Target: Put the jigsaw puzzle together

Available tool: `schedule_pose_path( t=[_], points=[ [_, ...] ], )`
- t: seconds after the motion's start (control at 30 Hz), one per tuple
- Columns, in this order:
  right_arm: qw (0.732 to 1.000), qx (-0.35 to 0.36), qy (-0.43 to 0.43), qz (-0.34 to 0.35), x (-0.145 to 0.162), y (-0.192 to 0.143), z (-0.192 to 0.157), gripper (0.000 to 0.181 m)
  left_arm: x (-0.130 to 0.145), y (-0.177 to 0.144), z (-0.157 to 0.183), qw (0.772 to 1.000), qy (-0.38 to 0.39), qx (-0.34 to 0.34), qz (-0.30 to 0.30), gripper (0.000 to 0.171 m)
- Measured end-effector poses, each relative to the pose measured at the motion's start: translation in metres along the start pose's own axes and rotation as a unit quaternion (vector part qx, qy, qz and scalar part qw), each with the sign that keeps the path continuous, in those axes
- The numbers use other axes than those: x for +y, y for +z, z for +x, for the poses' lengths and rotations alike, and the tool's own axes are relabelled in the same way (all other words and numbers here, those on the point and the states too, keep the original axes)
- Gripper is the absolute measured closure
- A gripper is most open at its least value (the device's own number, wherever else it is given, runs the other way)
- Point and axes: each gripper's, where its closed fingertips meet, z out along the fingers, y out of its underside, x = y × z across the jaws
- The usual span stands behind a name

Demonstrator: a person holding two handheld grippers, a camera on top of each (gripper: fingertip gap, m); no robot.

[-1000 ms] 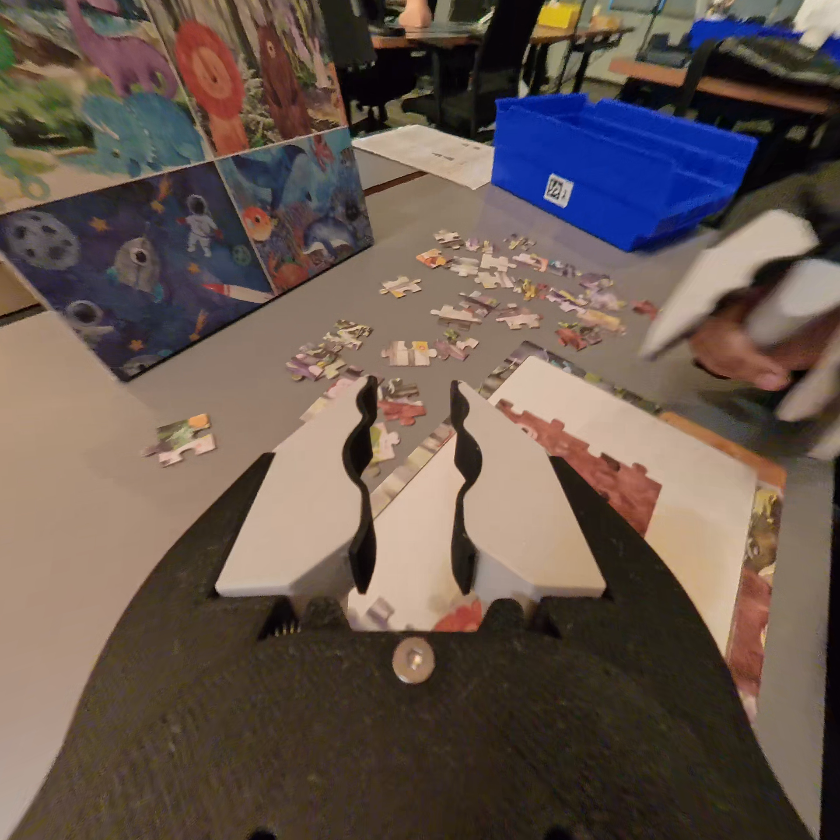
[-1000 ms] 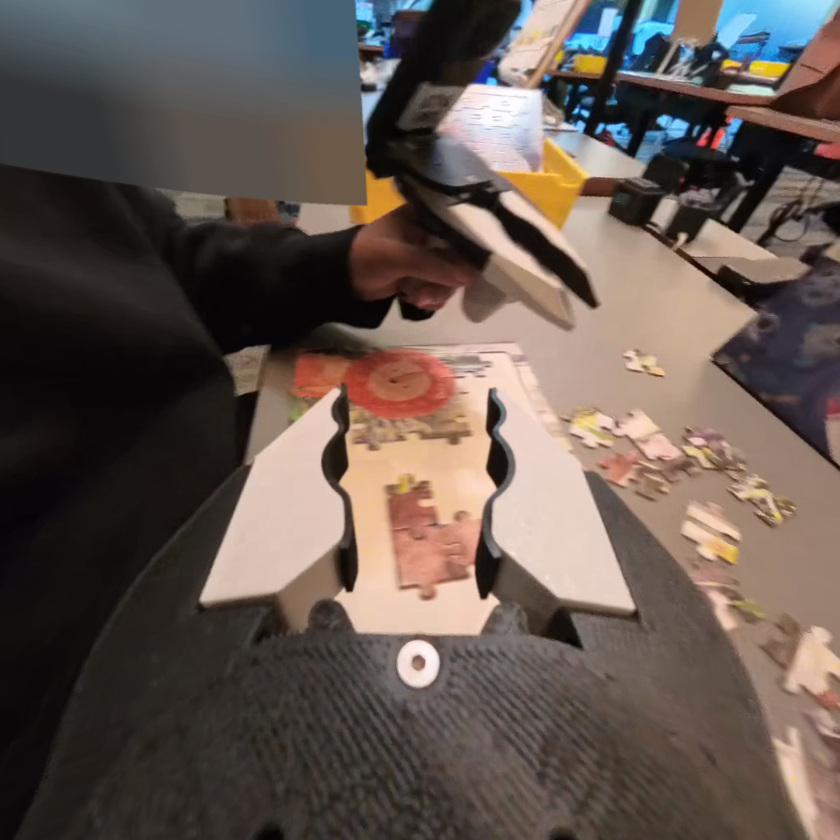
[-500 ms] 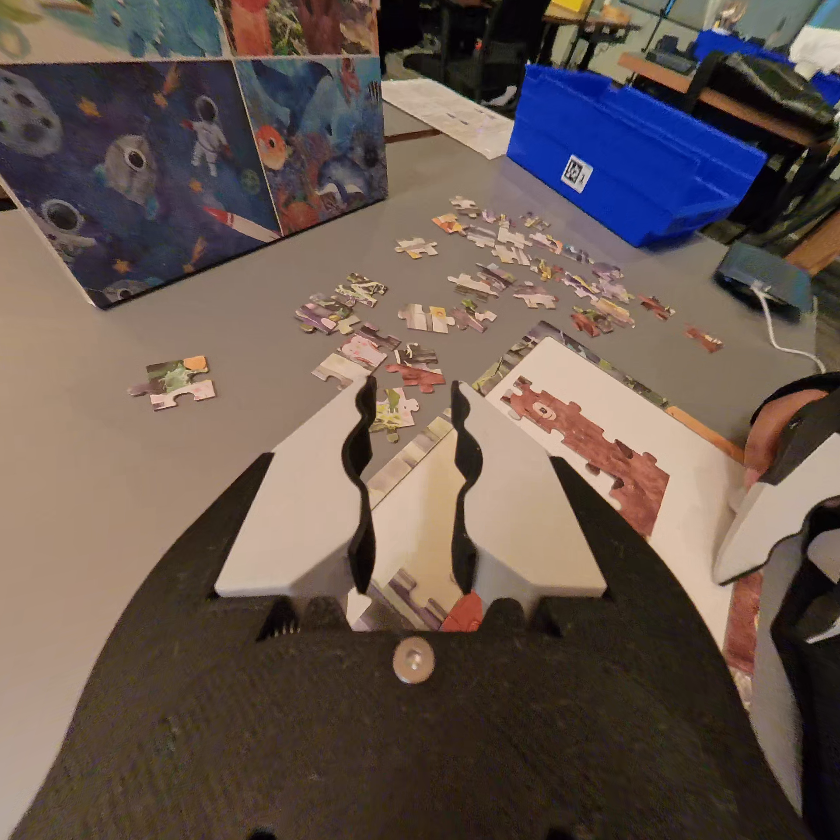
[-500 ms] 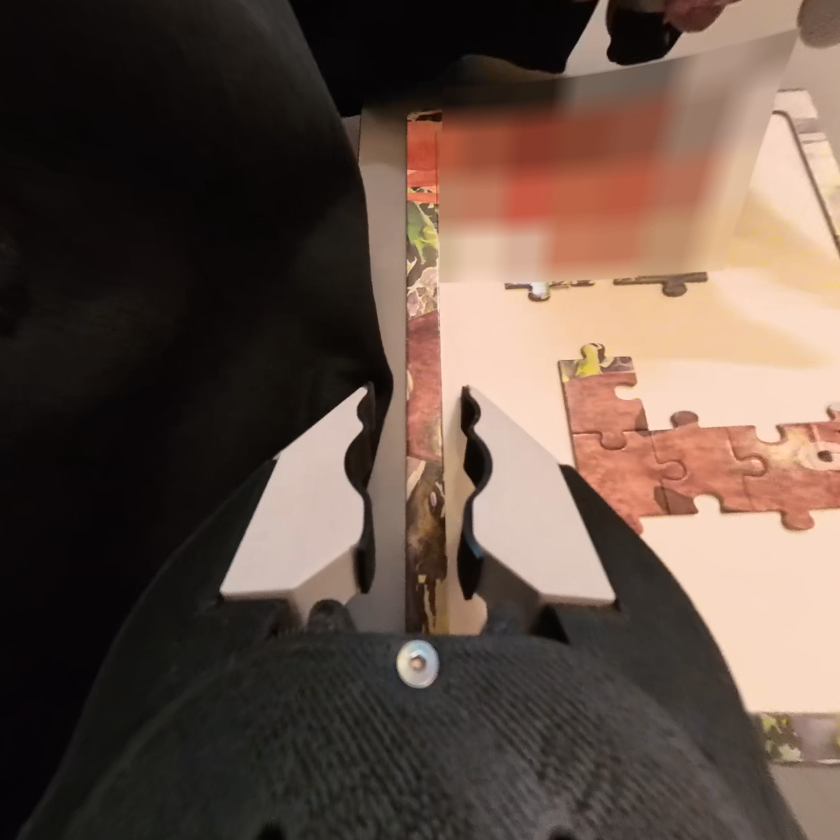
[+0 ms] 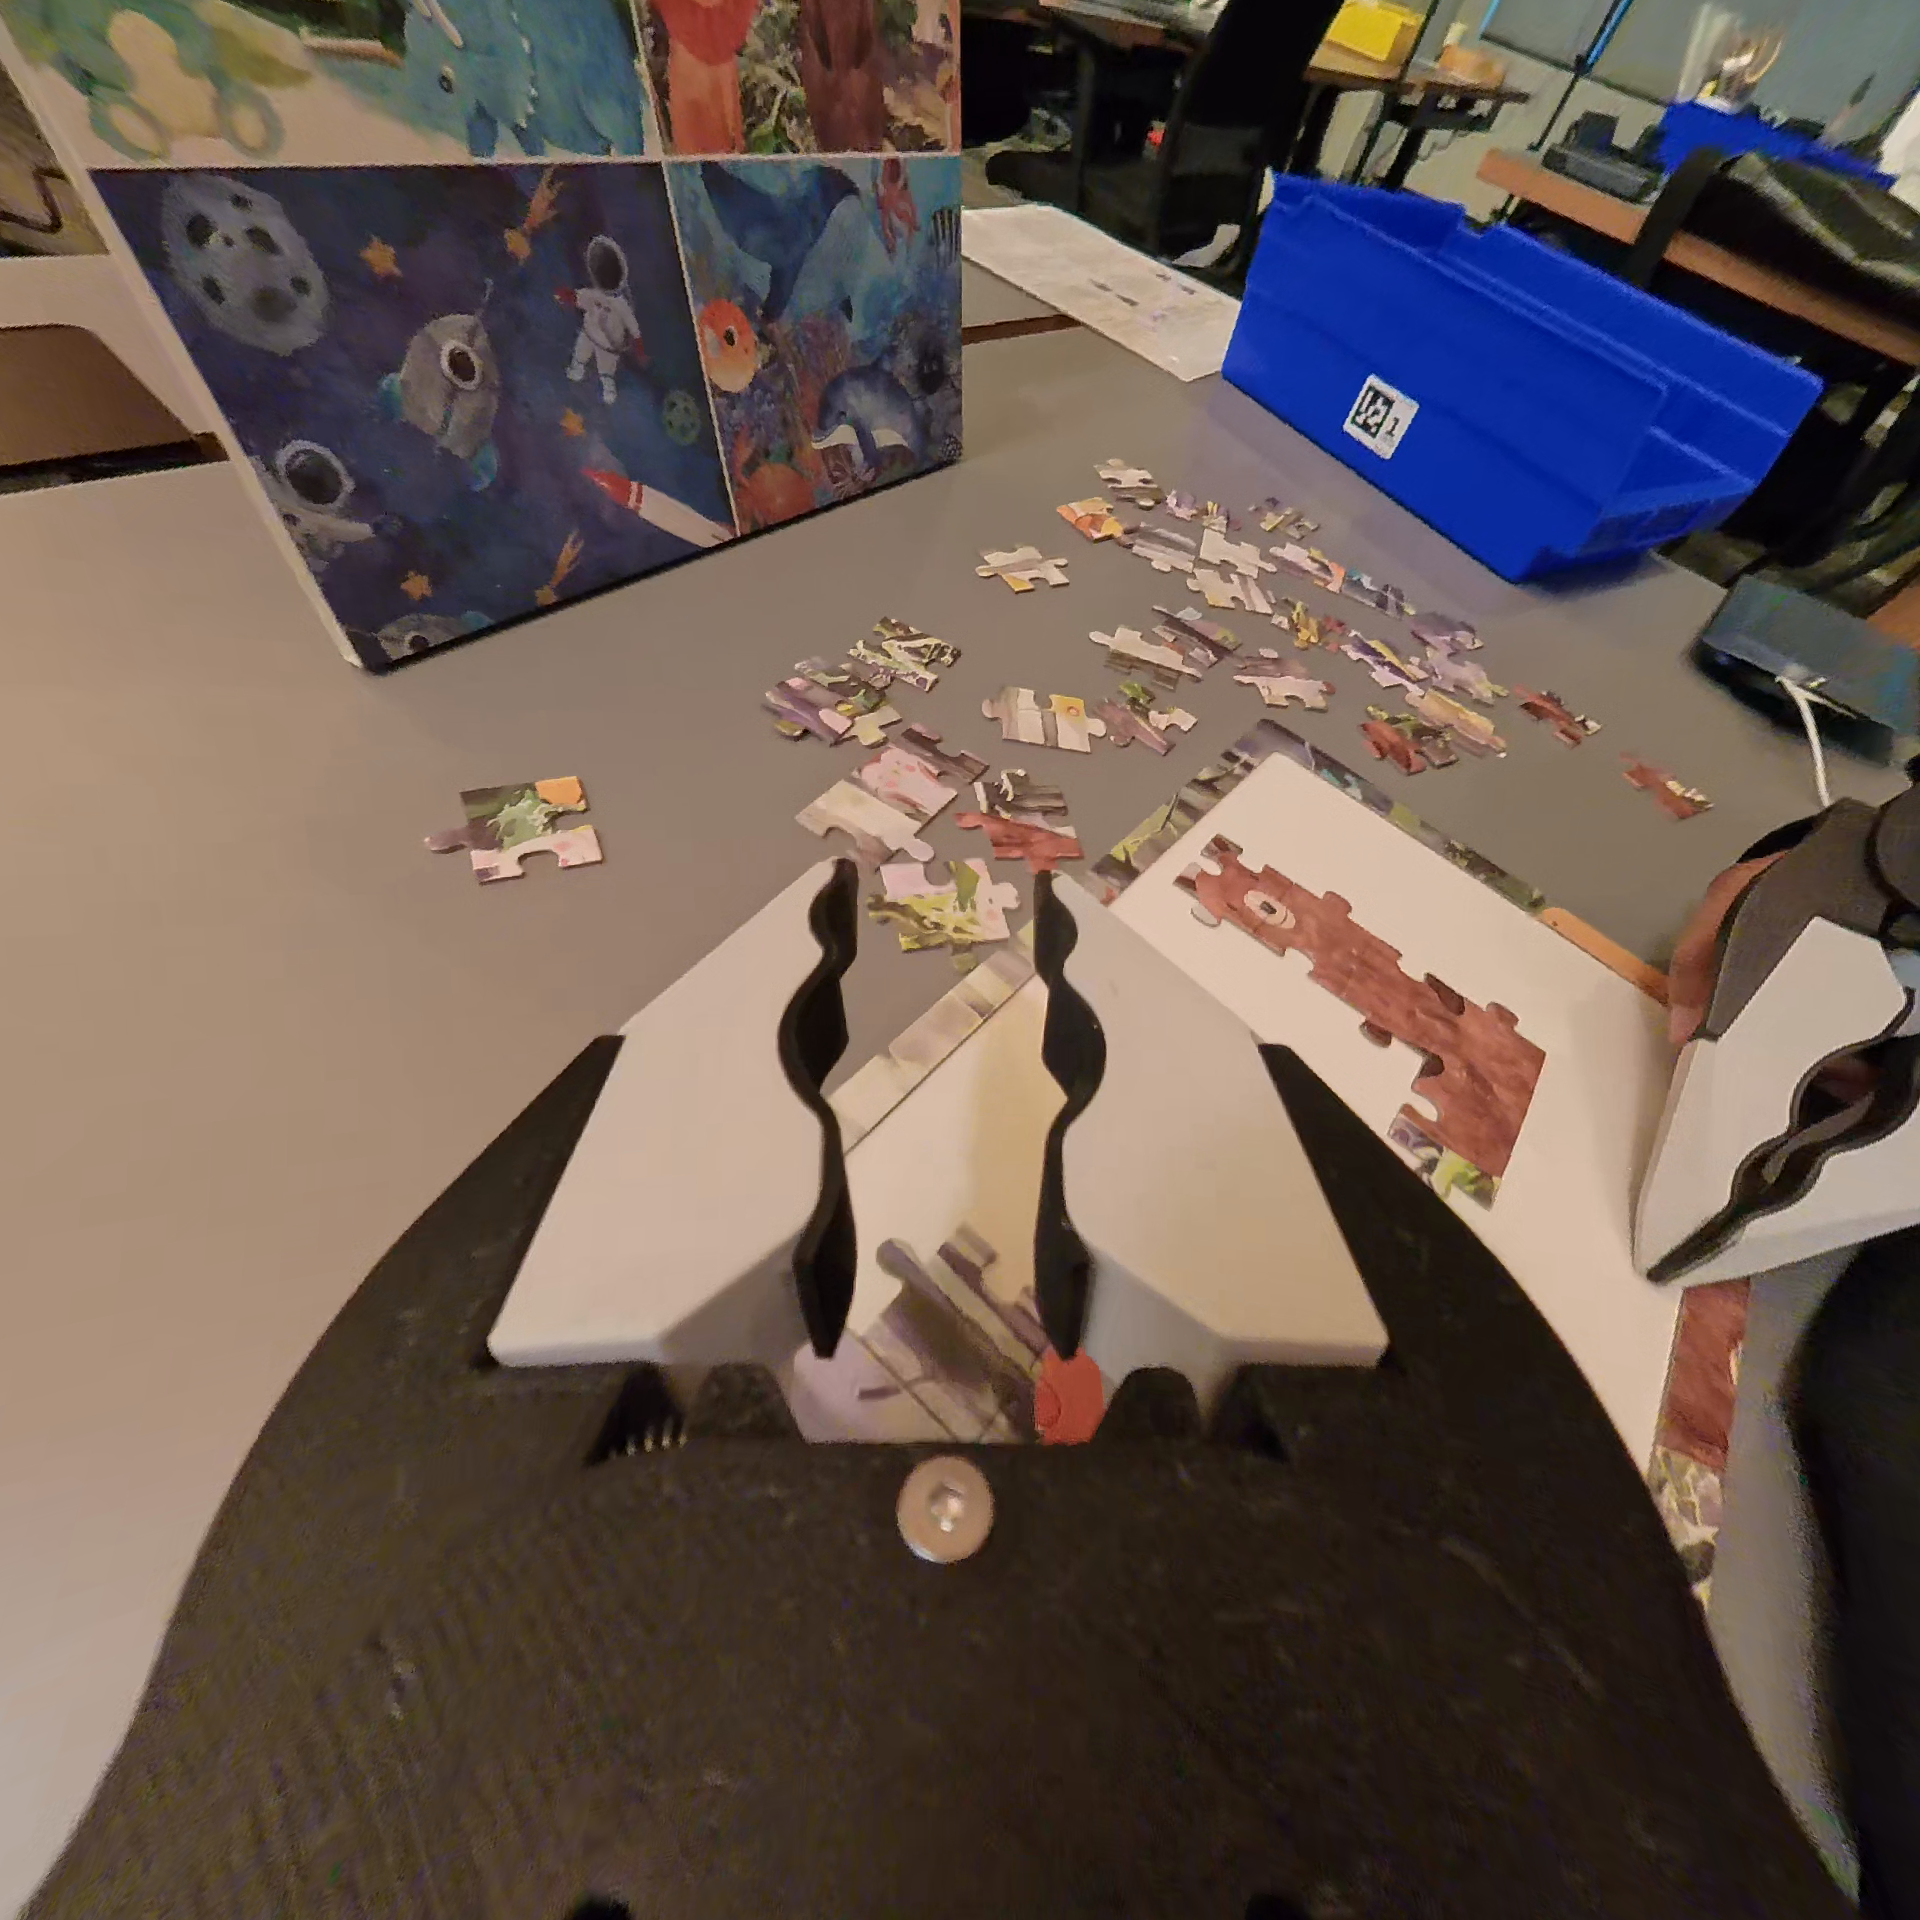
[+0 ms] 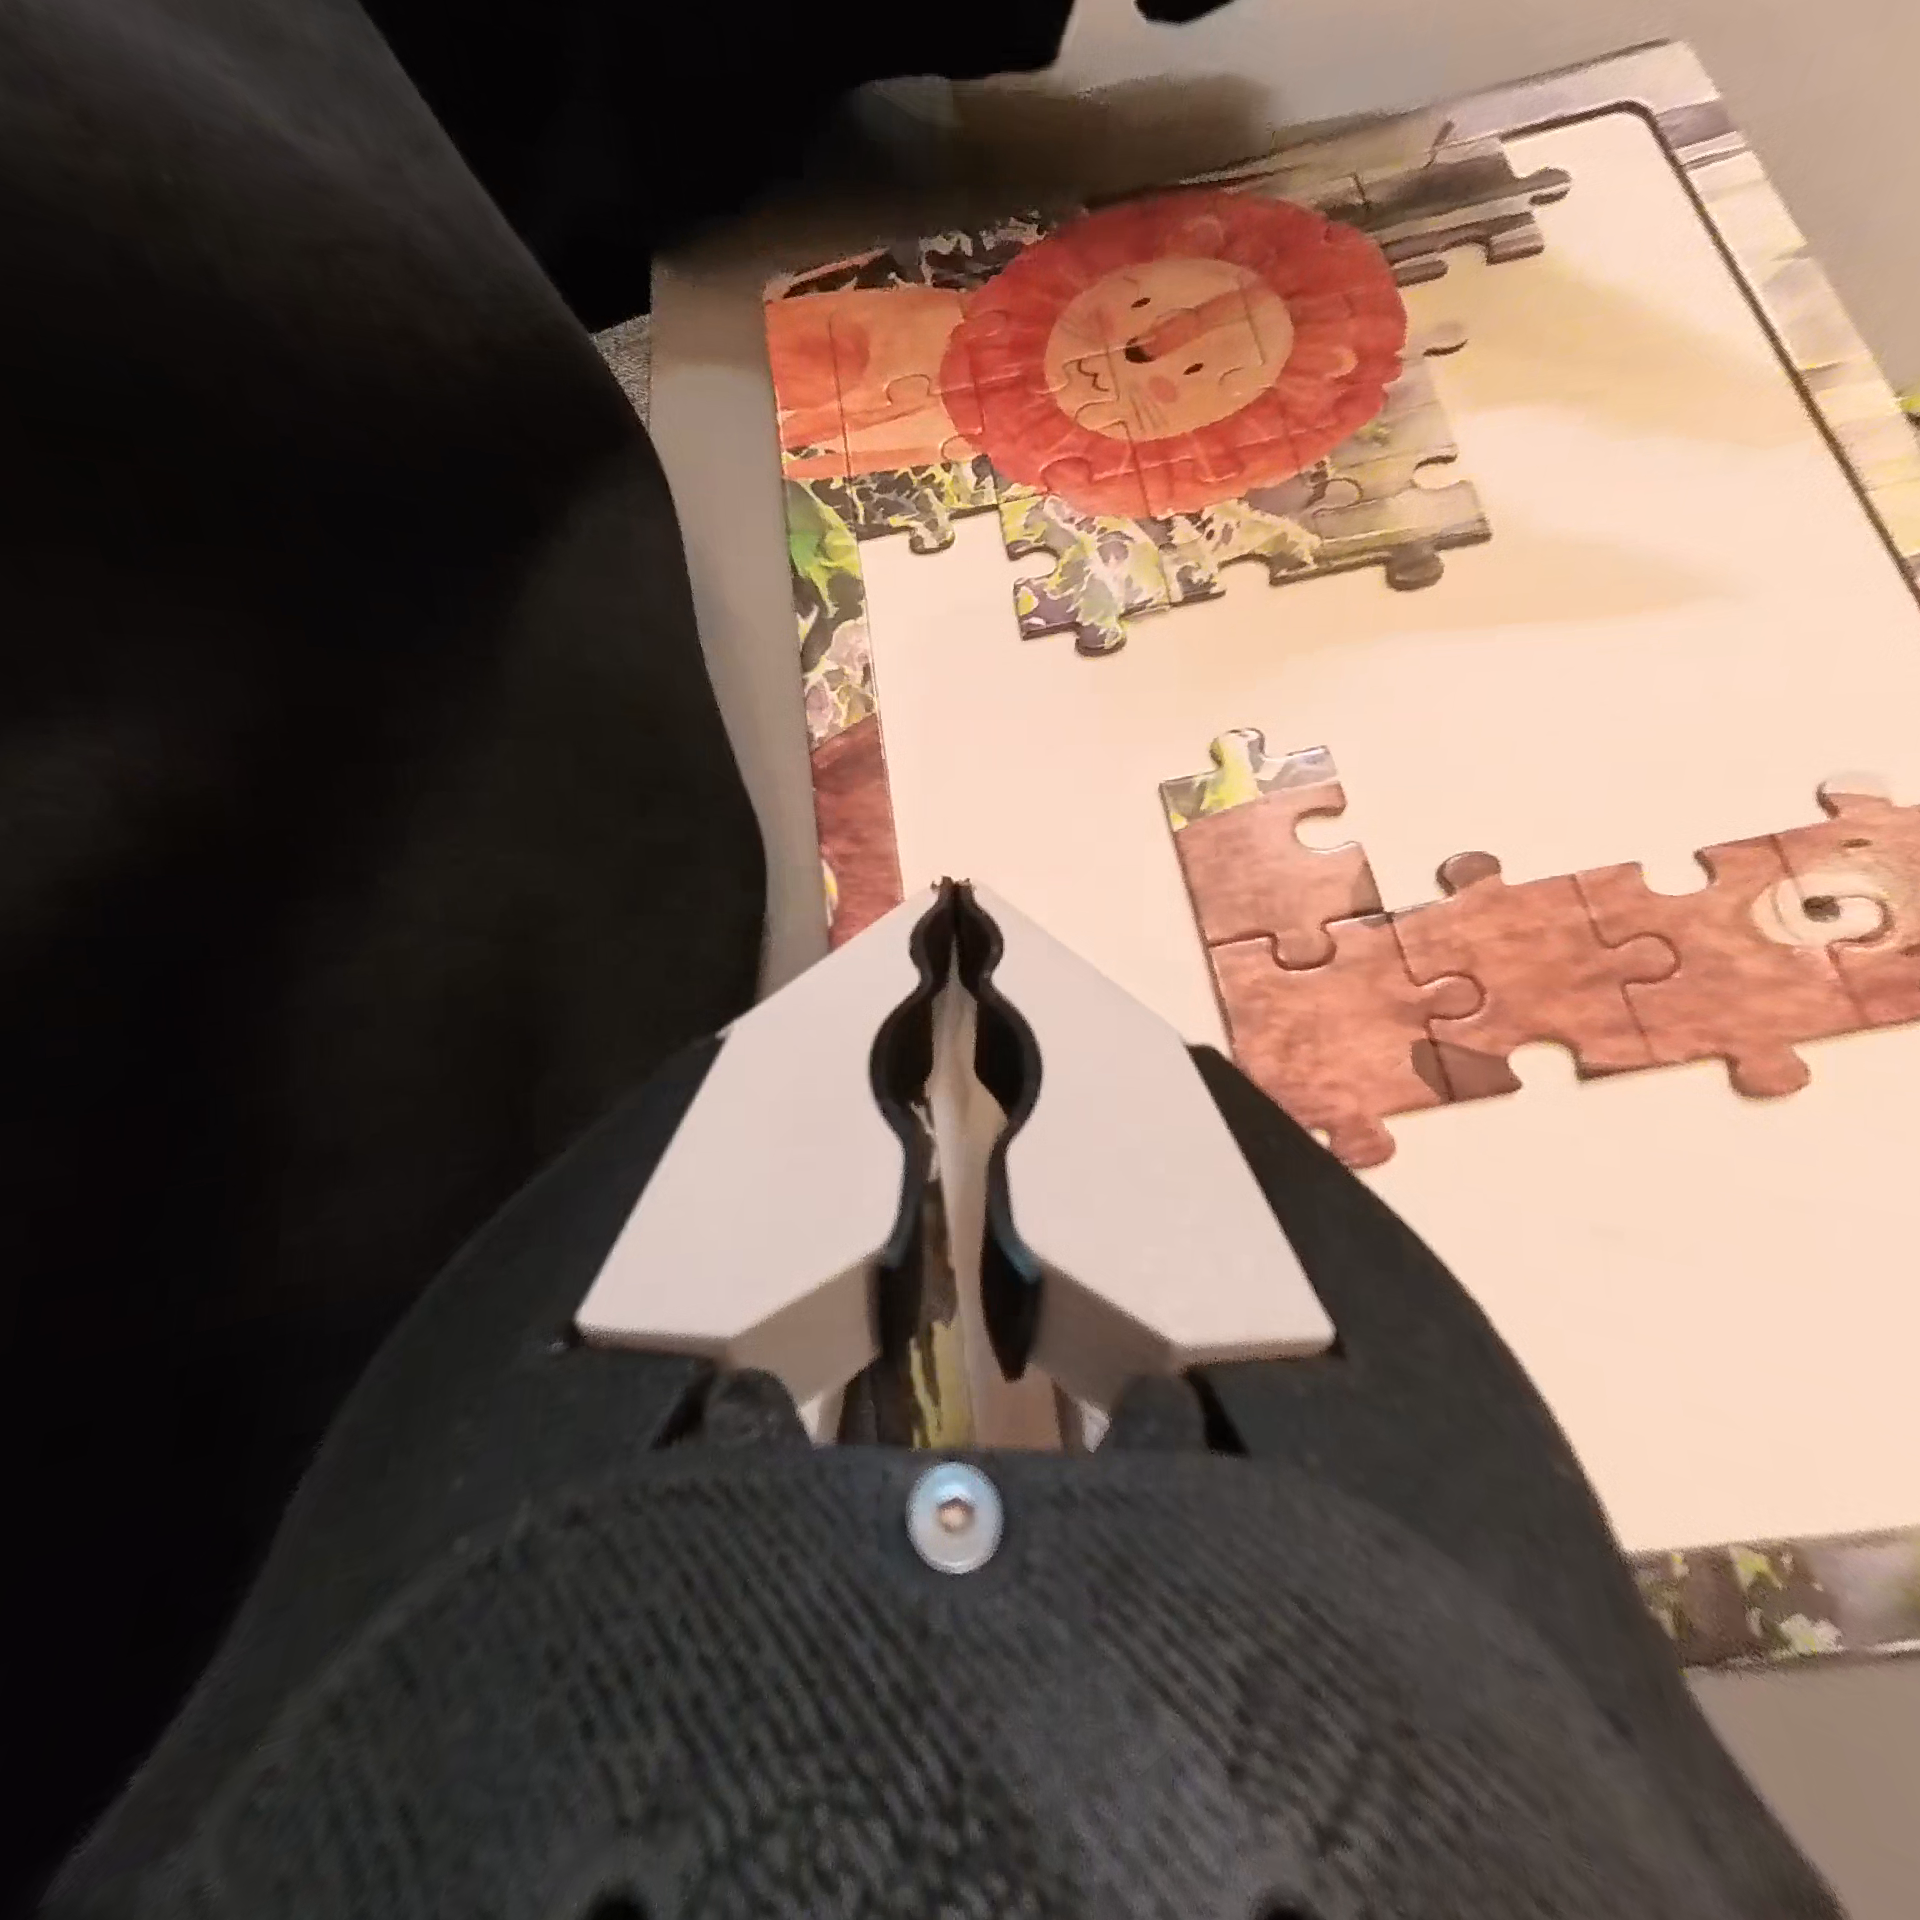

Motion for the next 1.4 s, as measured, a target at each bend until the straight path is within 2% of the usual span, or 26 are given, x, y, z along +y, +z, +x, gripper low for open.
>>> schedule_pose_path(
  t=[0.13, 0.3, 0.4, 0.53, 0.67, 0.73, 0.8, 0.93, 1.07, 1.13, 1.23, 1.33, 1.4],
  points=[
    [1.000, 0.019, 0.008, 0.003, -0.001, 0.000, 0.007, 0.181, 0.012, -0.011, -0.006, 0.999, 0.003, -0.022, -0.029, 0.138],
    [1.000, 0.030, 0.008, 0.005, -0.003, 0.000, 0.013, 0.181, 0.047, -0.029, -0.019, 0.992, 0.001, -0.071, -0.107, 0.139],
    [0.999, 0.040, 0.006, 0.005, -0.005, 0.002, 0.017, 0.181, 0.061, -0.041, -0.026, 0.986, -0.009, -0.100, -0.133, 0.141],
    [0.998, 0.068, 0.001, 0.007, -0.009, 0.003, 0.028, 0.181, 0.067, -0.046, -0.026, 0.986, -0.036, -0.093, -0.133, 0.142],
    [0.996, 0.087, -0.002, 0.009, -0.012, 0.005, 0.037, 0.181, 0.072, -0.036, -0.022, 0.986, -0.061, -0.064, -0.140, 0.141],
    [0.995, 0.104, 0.005, 0.010, -0.013, 0.004, 0.045, 0.180, 0.073, -0.035, -0.030, 0.984, -0.054, -0.083, -0.150, 0.144],
    [0.993, 0.115, 0.013, 0.011, -0.014, 0.003, 0.052, 0.181, 0.065, -0.040, -0.042, 0.984, -0.045, -0.112, -0.129, 0.145],
    [0.992, 0.121, 0.012, 0.018, -0.016, -0.005, 0.062, 0.181, 0.044, -0.040, -0.041, 0.991, -0.077, -0.081, -0.069, 0.148],
    [0.985, 0.151, -0.005, 0.078, -0.044, -0.048, 0.089, 0.178, 0.020, -0.034, -0.037, 0.996, -0.053, -0.063, -0.034, 0.149],
    [0.974, 0.202, -0.019, 0.097, -0.057, -0.081, 0.121, 0.173, 0.003, -0.027, -0.033, 0.998, -0.028, -0.052, -0.021, 0.153],
    [0.941, 0.315, -0.035, 0.119, -0.065, -0.139, 0.186, 0.167, -0.026, -0.005, -0.024, 1.000, 0.001, -0.026, 0.000, 0.154],
    [0.909, 0.395, 0.002, 0.135, -0.048, -0.188, 0.243, 0.163, -0.026, 0.015, -0.025, 0.999, 0.038, -0.029, -0.016, 0.158],
    [0.892, 0.423, 0.043, 0.152, -0.025, -0.214, 0.260, 0.161, -0.015, 0.016, -0.031, 0.996, 0.067, -0.050, -0.029, 0.160]
  ],
)
